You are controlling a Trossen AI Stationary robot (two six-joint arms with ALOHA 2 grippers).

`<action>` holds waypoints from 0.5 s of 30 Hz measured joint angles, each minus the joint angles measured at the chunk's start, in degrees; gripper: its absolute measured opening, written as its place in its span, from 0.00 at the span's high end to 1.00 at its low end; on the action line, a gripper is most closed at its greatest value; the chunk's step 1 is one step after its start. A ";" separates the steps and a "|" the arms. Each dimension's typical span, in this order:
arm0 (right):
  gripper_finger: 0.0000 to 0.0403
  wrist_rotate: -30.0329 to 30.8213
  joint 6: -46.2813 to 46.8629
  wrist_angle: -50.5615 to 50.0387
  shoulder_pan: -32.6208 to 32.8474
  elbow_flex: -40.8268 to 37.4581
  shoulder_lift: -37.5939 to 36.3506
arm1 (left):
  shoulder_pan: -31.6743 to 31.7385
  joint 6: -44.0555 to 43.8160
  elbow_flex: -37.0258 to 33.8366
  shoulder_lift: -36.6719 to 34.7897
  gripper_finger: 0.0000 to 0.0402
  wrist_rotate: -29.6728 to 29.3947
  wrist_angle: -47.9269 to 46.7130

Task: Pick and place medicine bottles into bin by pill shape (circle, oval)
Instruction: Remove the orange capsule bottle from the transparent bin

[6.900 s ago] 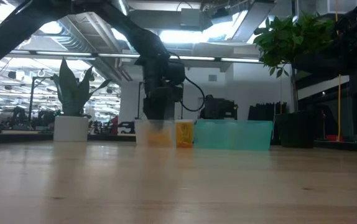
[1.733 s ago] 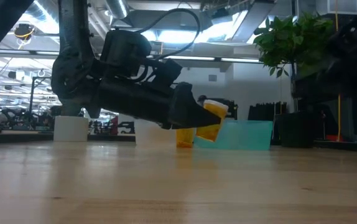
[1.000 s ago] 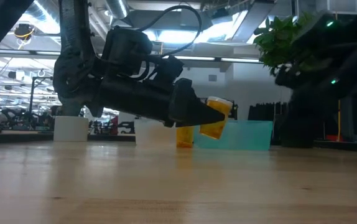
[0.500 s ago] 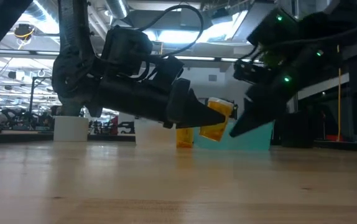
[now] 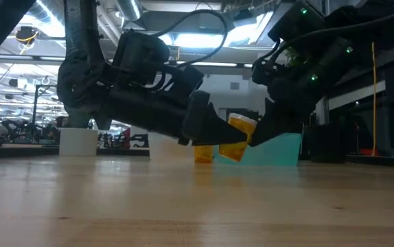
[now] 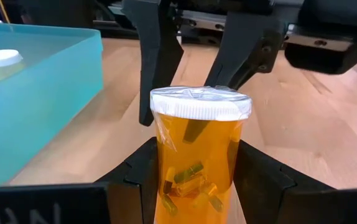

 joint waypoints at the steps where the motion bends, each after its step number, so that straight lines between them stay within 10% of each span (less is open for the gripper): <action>1: 0.62 -0.18 0.58 -0.04 0.00 0.00 0.00 | 0.00 0.00 0.00 0.00 0.62 -0.01 -0.10; 15: 0.62 -0.99 1.02 0.60 0.02 0.07 0.00 | 1.19 -4.03 0.02 0.00 0.53 -1.31 -2.92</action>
